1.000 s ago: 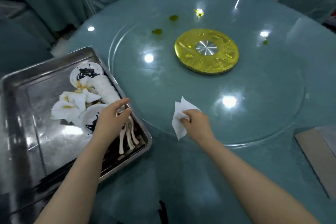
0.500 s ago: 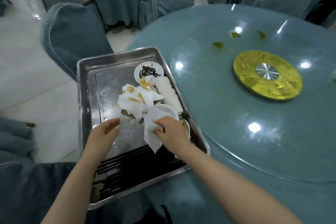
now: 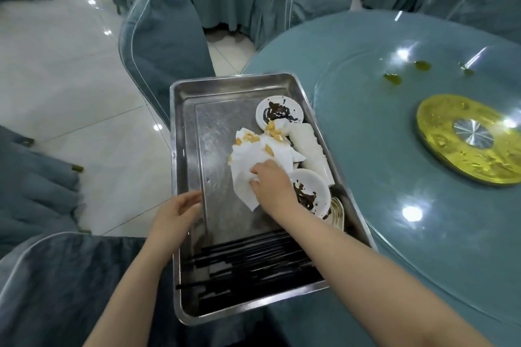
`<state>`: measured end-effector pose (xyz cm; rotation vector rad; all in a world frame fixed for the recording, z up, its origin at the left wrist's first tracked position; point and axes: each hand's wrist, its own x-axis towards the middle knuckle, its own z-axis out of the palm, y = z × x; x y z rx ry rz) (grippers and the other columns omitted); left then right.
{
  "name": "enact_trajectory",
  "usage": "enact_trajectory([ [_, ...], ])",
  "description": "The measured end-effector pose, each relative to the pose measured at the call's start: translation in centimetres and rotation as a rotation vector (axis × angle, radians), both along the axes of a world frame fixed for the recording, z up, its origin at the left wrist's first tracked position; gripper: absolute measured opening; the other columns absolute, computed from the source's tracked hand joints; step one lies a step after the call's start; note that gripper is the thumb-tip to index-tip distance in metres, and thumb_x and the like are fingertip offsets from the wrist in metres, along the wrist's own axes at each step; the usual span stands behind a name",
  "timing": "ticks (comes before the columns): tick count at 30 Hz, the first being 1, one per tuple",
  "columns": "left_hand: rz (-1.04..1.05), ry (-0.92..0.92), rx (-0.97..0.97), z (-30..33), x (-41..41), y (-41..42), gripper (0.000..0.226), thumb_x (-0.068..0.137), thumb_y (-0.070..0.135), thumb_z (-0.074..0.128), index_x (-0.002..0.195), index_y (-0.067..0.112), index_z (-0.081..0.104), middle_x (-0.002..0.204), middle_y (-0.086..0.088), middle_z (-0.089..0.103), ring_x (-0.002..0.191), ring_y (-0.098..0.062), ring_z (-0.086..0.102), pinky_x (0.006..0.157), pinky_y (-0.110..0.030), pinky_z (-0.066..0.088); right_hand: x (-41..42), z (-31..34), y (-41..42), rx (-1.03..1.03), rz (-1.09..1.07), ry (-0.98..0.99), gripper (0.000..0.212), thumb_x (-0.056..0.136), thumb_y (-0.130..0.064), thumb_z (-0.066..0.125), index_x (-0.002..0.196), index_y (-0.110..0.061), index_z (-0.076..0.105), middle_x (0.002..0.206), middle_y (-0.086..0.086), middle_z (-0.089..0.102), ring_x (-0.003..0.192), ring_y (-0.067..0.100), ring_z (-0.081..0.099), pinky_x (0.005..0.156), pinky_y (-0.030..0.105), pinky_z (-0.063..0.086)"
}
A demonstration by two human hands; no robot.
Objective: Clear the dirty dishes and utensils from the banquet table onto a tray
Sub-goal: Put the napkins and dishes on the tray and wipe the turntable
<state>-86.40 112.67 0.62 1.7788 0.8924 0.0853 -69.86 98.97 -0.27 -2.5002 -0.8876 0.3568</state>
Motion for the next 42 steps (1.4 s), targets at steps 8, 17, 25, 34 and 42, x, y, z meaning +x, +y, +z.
enact_trajectory([
  [8,-0.053,-0.019,-0.002,0.7,1.4,0.2,0.032,0.094,0.014,0.054,0.124,0.022,0.059,0.115,0.012,0.062,0.101,0.001,0.056,0.084,-0.015,0.039,5.4,2.1,1.0,-0.086,-0.174,-0.121,0.039,0.083,-0.031,0.065,0.118,-0.018,0.052,0.115,0.005,0.051,0.107,0.026,0.046,0.077,0.034,0.041],
  [17,-0.080,-0.093,-0.025,2.2,4.3,-1.2,0.030,0.093,0.013,0.055,0.122,0.021,0.061,0.115,0.011,0.065,0.102,0.002,0.057,0.081,-0.009,0.039,5.4,4.0,-3.0,0.044,-0.212,-0.088,0.049,0.082,-0.046,0.065,0.124,-0.025,0.052,0.127,-0.001,0.051,0.121,0.022,0.041,0.088,0.035,0.040],
  [25,-0.195,-0.210,-0.024,4.7,8.7,-5.8,0.026,0.093,0.009,0.056,0.115,0.021,0.064,0.113,0.008,0.066,0.099,0.005,0.057,0.078,-0.009,0.040,6.2,6.3,-10.6,0.056,-0.285,-0.098,0.030,0.088,-0.035,0.058,0.114,-0.021,0.061,0.121,0.004,0.056,0.116,0.024,0.046,0.092,0.036,0.040],
  [34,-0.417,-0.269,0.010,7.4,12.7,-15.6,0.026,0.094,0.008,0.053,0.112,0.025,0.062,0.111,0.010,0.066,0.102,0.003,0.058,0.080,-0.009,0.040,5.5,7.4,-24.7,0.074,-0.460,-0.101,0.022,0.086,-0.026,0.063,0.106,-0.020,0.067,0.113,0.004,0.064,0.108,0.024,0.055,0.093,0.029,0.039],
  [42,-0.619,-0.243,-0.043,7.6,15.9,-25.9,0.026,0.094,0.004,0.052,0.115,0.017,0.060,0.108,0.001,0.068,0.103,-0.008,0.062,0.091,-0.014,0.043,3.3,7.3,-38.5,0.121,-0.704,-0.082,0.020,0.085,-0.023,0.063,0.105,-0.019,0.068,0.111,-0.001,0.066,0.106,0.017,0.057,0.090,0.024,0.039],
])
